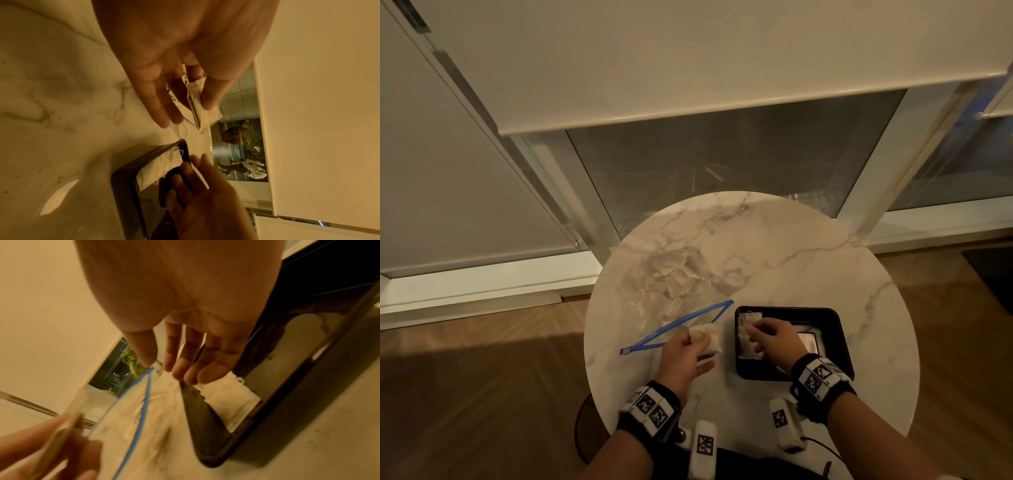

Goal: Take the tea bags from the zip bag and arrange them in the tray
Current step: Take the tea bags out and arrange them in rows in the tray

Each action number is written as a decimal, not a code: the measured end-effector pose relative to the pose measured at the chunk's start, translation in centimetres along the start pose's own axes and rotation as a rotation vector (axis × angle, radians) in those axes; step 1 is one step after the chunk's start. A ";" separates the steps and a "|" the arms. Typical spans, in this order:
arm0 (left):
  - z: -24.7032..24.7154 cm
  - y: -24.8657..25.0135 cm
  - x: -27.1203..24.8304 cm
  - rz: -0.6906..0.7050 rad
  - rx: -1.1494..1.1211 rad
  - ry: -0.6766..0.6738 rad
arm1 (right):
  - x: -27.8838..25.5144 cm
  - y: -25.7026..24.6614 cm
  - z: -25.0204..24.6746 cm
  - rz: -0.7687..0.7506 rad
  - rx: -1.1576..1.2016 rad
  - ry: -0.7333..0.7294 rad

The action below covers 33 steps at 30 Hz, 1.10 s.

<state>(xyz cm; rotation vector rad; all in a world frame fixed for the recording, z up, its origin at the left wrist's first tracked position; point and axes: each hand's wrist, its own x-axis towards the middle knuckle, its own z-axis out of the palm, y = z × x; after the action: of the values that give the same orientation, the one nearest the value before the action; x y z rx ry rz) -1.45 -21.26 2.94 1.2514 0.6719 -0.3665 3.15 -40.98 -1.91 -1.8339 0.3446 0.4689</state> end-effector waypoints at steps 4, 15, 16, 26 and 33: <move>0.5 -0.4 -0.4 0.059 0.177 -0.035 | -1.8 -1.6 0.6 -0.073 0.116 -0.241; 0.5 -1.0 -0.3 0.048 0.163 -0.025 | -2.5 -0.4 -0.5 -0.020 0.129 -0.124; 0.3 -1.0 -0.2 0.037 0.150 -0.009 | -2.4 0.0 -0.8 0.004 0.114 -0.077; -1.8 -0.8 0.2 0.012 0.117 0.060 | -0.5 3.7 -1.7 0.136 -0.251 0.033; -2.4 -1.2 0.0 0.014 0.116 0.075 | 0.6 3.7 -0.8 0.136 -0.425 -0.032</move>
<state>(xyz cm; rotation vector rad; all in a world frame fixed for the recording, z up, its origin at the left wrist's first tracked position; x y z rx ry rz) -2.81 -19.34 1.66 1.3854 0.7138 -0.3521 2.10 -42.81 -5.08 -2.2197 0.3693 0.7068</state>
